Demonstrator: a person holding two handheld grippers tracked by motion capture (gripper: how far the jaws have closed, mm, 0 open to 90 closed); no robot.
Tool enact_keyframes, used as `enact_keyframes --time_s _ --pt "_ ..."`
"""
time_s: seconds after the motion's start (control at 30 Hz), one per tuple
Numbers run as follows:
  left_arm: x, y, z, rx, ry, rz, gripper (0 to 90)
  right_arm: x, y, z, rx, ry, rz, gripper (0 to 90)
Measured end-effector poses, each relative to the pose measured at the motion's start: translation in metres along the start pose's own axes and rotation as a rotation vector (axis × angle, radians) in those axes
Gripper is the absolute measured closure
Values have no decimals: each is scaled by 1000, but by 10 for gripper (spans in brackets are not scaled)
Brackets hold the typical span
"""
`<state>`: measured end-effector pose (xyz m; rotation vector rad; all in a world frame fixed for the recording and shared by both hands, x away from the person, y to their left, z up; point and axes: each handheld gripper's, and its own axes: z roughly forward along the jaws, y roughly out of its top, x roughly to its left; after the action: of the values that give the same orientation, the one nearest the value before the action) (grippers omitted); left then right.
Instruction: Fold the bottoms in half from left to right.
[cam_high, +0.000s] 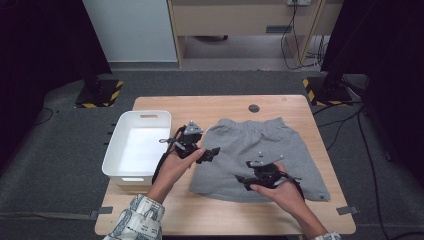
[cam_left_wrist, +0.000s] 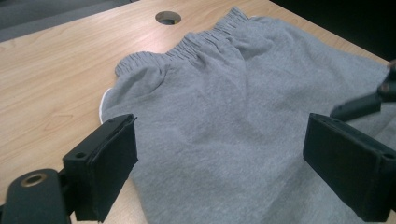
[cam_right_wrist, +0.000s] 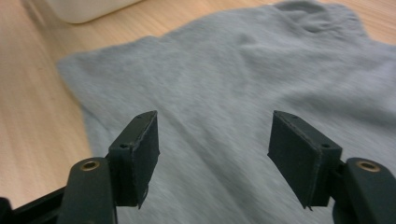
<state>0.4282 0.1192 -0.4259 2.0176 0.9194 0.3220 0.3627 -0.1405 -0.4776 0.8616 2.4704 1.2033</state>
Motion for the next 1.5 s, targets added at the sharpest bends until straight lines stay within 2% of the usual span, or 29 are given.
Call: enact_keyframes --time_s 0.07,0.13,0.27,0.37,0.43,0.67,0.73,0.77,0.83,0.97,1.17,1.33,1.5 --pt "0 3 2 -9 11 -19 90 8 3 6 5 14 -16 378" --pt "1 6 4 -9 6 -15 83 15 6 12 10 28 -29 400" --pt "4 8 6 13 27 -1 73 27 10 19 2 50 -46 438" --pt "7 10 3 5 27 -16 72 32 11 24 2 57 -42 460" --pt "8 11 0 8 30 -12 72 35 13 26 1 59 -40 480" --pt "5 15 -12 -12 30 -17 70 47 21 31 -33 58 -48 545" --pt "5 16 -14 -18 26 -15 68 51 24 33 -32 51 -49 540" --pt "5 17 -15 -20 25 -15 66 54 26 34 -33 30 -64 531" --pt "5 17 -16 -15 30 -11 65 59 29 36 -45 36 -60 494" --pt "8 18 -18 -20 34 -22 65 70 33 43 -41 28 -84 428" --pt "9 18 -21 -6 40 -26 65 78 36 52 -36 52 -91 442" --pt "11 18 -26 -25 48 -37 65 86 35 62 -18 71 -81 506" --pt "12 19 -28 -34 49 -41 65 95 36 73 -16 86 -93 539"
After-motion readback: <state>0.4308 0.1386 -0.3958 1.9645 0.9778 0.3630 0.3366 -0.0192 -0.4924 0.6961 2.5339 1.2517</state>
